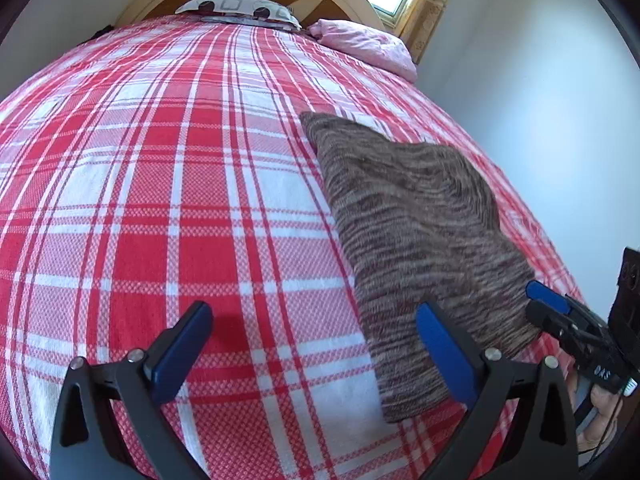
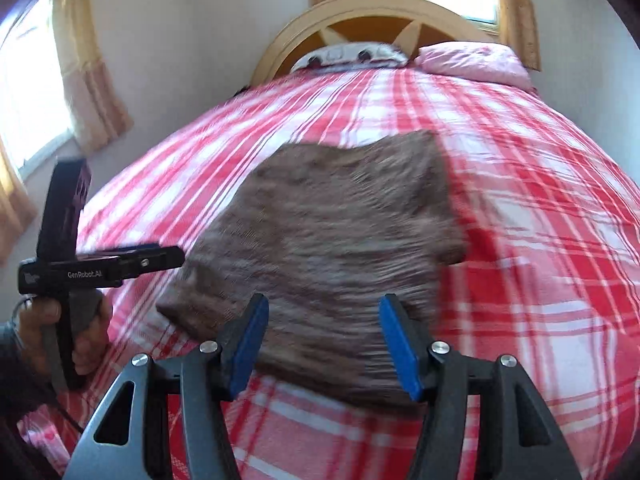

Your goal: Fold small clothes

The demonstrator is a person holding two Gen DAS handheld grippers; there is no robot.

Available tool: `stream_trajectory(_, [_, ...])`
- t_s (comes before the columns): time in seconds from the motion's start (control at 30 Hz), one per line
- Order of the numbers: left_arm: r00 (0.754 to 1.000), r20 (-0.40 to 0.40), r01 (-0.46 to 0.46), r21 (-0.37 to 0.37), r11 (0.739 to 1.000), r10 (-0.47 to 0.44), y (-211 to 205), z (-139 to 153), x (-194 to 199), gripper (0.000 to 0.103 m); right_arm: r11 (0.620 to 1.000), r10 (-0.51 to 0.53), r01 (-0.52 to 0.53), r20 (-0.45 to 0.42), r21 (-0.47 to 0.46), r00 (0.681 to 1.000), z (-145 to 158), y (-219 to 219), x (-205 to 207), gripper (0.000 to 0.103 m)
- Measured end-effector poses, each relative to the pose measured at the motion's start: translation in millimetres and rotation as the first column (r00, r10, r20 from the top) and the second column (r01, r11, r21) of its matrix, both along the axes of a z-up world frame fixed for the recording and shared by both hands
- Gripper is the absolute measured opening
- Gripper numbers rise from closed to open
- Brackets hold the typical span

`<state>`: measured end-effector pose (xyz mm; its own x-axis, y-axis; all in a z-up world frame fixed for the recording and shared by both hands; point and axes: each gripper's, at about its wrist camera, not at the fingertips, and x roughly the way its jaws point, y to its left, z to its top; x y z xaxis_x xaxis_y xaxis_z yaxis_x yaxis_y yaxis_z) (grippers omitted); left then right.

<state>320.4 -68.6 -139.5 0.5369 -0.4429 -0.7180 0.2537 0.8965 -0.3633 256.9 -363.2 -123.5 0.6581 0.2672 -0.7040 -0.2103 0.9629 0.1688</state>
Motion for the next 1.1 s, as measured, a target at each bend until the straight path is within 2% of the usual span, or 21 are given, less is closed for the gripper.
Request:
stream_trajectory(0.17, [0.999,-0.003,0.039,-0.011,0.999,-0.039,-13,9,10,0.103,0.979,-0.116,0.119,-0.031,0.164,0.993,5,-52,21,0.059])
stream_trajectory(0.3, [0.996,-0.007,0.092,-0.013,0.996,-0.092,-30,11,19,0.101,0.928,-0.149,0.175,-0.103,0.329,0.984,-6,-81,52,0.059])
stream_trajectory(0.37, [0.994,-0.015,0.112,0.005,0.994,-0.112,-40,8,26,0.093,0.921,-0.124,0.166,-0.138,0.353,0.983,-12,-80,66,0.059])
stream_trajectory(0.47, [0.989,-0.063,0.135,-0.016,0.991,-0.136,-46,0,42,0.083,0.931,-0.118,0.178,-0.196,0.319,0.973,-24,-75,89,0.059])
stream_trajectory(0.57, [0.989,-0.064,0.129,-0.048,0.991,-0.132,-47,-4,47,0.082,0.922,-0.101,0.177,-0.226,0.345,0.969,-33,-76,103,0.059])
stream_trajectory(0.8, [0.987,-0.033,0.157,-0.024,0.987,-0.158,-55,-4,48,0.082,0.900,-0.025,0.135,-0.260,0.415,0.965,-45,-69,141,0.058])
stream_trajectory(0.87, [0.986,-0.035,0.165,-0.025,0.986,-0.165,-57,-4,51,0.075,0.901,-0.008,0.122,-0.266,0.416,0.964,-49,-65,147,0.052])
stream_trajectory(0.9, [0.984,-0.039,0.175,-0.034,0.984,-0.176,-58,-4,53,0.069,0.903,-0.009,0.125,-0.271,0.410,0.962,-50,-64,150,0.046])
stream_trajectory(0.93, [0.980,-0.049,0.190,-0.049,0.981,-0.192,-58,-5,55,0.060,0.903,-0.006,0.122,-0.273,0.411,0.962,-51,-64,152,0.037])
stream_trajectory(1.0, [0.979,-0.052,0.193,-0.076,0.978,-0.197,-56,-5,57,0.046,0.896,0.014,0.109,-0.274,0.430,0.962,-52,-64,154,0.029])
stream_trajectory(1.07, [0.978,-0.048,0.197,-0.083,0.977,-0.202,-55,-3,56,0.036,0.902,0.027,0.085,-0.253,0.424,0.967,-49,-60,152,0.025])
stream_trajectory(1.1, [0.979,-0.044,0.194,-0.086,0.977,-0.198,-53,-1,54,0.035,0.906,0.034,0.068,-0.233,0.418,0.972,-45,-57,150,0.025])
